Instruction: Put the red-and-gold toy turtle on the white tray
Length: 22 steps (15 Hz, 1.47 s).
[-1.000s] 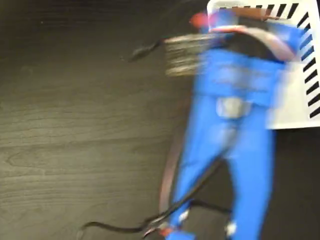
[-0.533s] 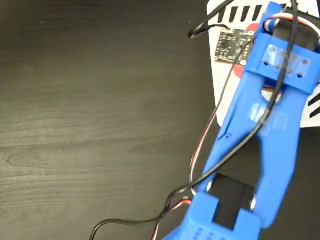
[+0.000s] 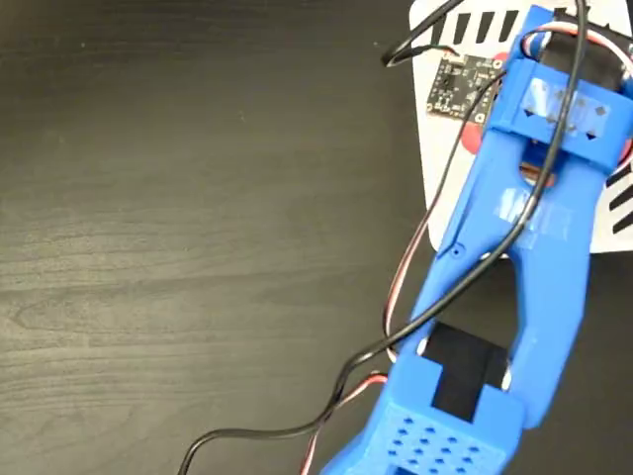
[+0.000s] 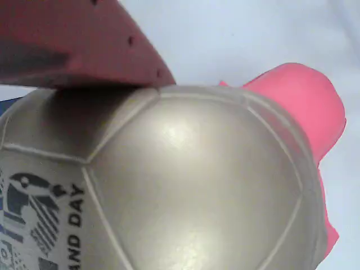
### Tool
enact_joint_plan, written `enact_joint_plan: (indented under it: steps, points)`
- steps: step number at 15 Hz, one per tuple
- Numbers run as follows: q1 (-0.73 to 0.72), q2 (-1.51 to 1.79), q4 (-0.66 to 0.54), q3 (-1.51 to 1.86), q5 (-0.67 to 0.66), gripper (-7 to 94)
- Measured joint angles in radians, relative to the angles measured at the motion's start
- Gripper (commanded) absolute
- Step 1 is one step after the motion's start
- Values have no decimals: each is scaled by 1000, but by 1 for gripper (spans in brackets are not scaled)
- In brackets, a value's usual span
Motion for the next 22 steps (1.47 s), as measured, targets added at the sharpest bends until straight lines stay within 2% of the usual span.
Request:
enact_joint_plan:
  steps: [2, 5, 12, 13, 15, 20, 22]
  points:
    - [0, 0, 0, 0, 0, 39]
    - [0, 0, 0, 0, 0, 59]
    - [0, 0, 0, 0, -8, 59]
    - [0, 0, 0, 0, -8, 48]
    - [0, 2, -23, 0, 8, 0]
    - [-17, 117, -51, -38, 110, 0]
    - [-55, 281, -143, 37, 170, 0]
